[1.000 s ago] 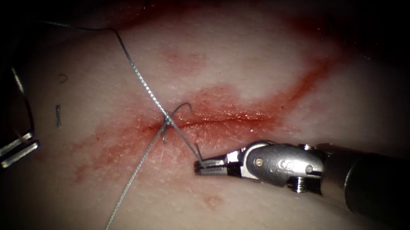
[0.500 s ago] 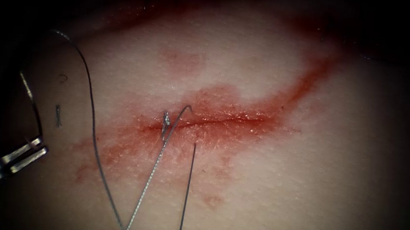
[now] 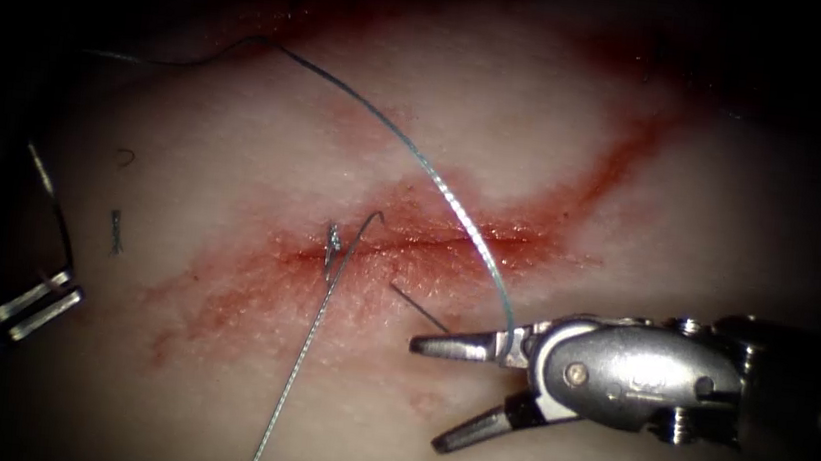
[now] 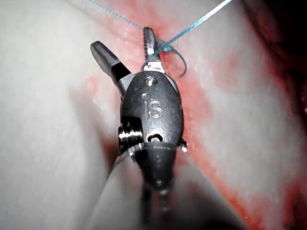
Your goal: Wound Closure
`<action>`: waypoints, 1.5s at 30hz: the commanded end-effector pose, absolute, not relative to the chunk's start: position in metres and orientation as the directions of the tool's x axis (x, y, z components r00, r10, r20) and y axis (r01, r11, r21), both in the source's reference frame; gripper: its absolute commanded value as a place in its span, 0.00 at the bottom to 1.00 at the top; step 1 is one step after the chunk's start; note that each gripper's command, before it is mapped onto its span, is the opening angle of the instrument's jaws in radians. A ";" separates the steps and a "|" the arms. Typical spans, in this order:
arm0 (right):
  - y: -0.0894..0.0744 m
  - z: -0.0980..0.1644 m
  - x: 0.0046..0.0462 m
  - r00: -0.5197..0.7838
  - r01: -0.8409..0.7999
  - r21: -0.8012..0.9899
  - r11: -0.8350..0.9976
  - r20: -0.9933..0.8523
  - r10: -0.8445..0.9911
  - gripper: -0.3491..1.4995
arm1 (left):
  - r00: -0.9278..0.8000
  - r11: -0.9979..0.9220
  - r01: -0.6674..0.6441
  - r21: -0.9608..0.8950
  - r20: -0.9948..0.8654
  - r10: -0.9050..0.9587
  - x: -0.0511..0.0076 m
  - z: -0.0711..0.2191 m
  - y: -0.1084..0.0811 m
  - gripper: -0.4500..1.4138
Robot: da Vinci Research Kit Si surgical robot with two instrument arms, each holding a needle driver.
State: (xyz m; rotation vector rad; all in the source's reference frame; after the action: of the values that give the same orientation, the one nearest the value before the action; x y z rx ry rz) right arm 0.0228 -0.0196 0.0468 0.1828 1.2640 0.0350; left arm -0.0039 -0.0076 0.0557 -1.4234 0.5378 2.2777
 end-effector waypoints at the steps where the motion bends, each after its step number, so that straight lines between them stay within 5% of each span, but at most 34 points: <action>1: -0.019 0.048 0.0228 0.299 0.068 0.155 0.986 -0.946 0.128 0.74 | -0.401 -0.848 -0.520 0.107 -0.907 0.131 -0.0041 0.056 -0.008 0.00; 10: -0.019 0.051 0.0212 0.320 0.038 0.138 0.990 -0.940 0.119 0.76 | -0.431 -0.768 -0.624 0.144 -0.884 0.184 0.0039 0.056 -0.006 0.00; 27: -0.019 0.062 0.0264 0.354 -0.055 0.282 0.958 -0.891 0.283 0.64 | -0.448 -0.738 -0.653 0.170 -0.873 0.195 0.0038 0.058 -0.006 0.00; 30: -0.018 0.064 0.0269 0.355 -0.074 0.326 0.942 -0.874 0.330 0.54 | -0.447 -0.739 -0.652 0.170 -0.874 0.193 0.0035 0.058 -0.006 0.00; 32: -0.018 0.064 0.0273 0.345 -0.076 0.361 0.929 -0.865 0.365 0.00 | -0.445 -0.741 -0.650 0.170 -0.875 0.190 0.0034 0.058 -0.006 0.00; 43: -0.019 0.063 0.0260 0.401 -0.106 0.353 0.930 -0.841 0.365 0.00 | -0.439 -0.746 -0.644 0.168 -0.880 0.180 0.0026 0.058 -0.006 0.00; 45: -0.021 0.060 0.0264 0.384 -0.007 0.402 0.916 -0.844 0.373 0.00 | -0.432 -0.757 -0.632 0.164 -0.886 0.169 0.0014 0.058 -0.006 0.00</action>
State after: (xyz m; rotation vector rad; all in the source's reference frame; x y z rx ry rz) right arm 0.0254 -0.0208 0.0596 0.3613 1.1540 0.2471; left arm 0.0015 -0.0062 0.0575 -1.2893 0.6720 2.2092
